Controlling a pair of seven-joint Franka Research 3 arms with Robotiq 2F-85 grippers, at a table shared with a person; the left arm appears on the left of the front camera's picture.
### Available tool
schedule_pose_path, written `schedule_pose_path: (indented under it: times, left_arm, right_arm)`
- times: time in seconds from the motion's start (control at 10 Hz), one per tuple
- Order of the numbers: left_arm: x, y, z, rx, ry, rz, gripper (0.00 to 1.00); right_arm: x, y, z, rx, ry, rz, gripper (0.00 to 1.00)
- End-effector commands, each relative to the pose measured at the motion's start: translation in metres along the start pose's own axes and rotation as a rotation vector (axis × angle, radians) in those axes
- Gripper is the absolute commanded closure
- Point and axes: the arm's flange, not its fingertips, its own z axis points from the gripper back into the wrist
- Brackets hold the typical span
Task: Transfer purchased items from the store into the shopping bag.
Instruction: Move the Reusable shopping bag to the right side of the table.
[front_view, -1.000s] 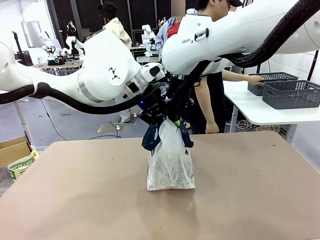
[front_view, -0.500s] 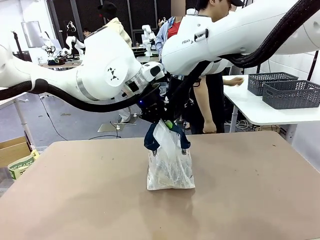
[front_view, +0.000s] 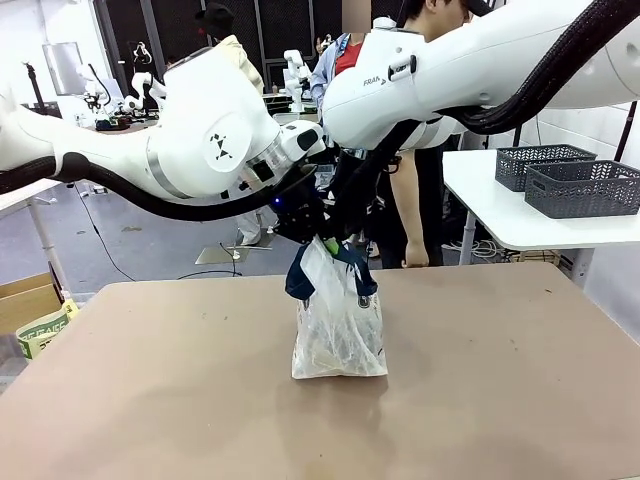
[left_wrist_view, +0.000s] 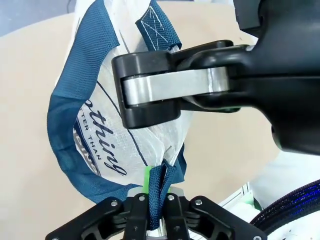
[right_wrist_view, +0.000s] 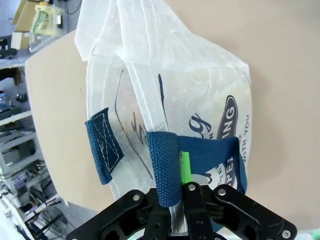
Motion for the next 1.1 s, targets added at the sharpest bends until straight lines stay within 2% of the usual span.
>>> schedule_pose_path:
  times: [0.0, 0.4, 0.7, 1.0]
  left_arm:
    - [0.000, 0.000, -0.001, -0.008, 0.003, 0.002, 1.00]
    - [0.000, 0.000, -0.001, -0.008, 0.003, 0.002, 1.00]
    - [0.000, 0.000, -0.001, -0.008, 0.003, 0.002, 1.00]
    - [0.000, 0.000, -0.001, -0.008, 0.003, 0.002, 1.00]
  right_arm:
    - [-0.001, -0.018, 0.004, 0.080, -0.029, 0.056, 0.81]
    - [-0.007, -0.047, 0.024, 0.101, -0.090, 0.064, 0.02]
    - [-0.008, -0.083, 0.049, 0.185, -0.076, 0.152, 0.00]
    - [-0.024, -0.123, 0.082, 0.207, -0.082, 0.277, 0.00]
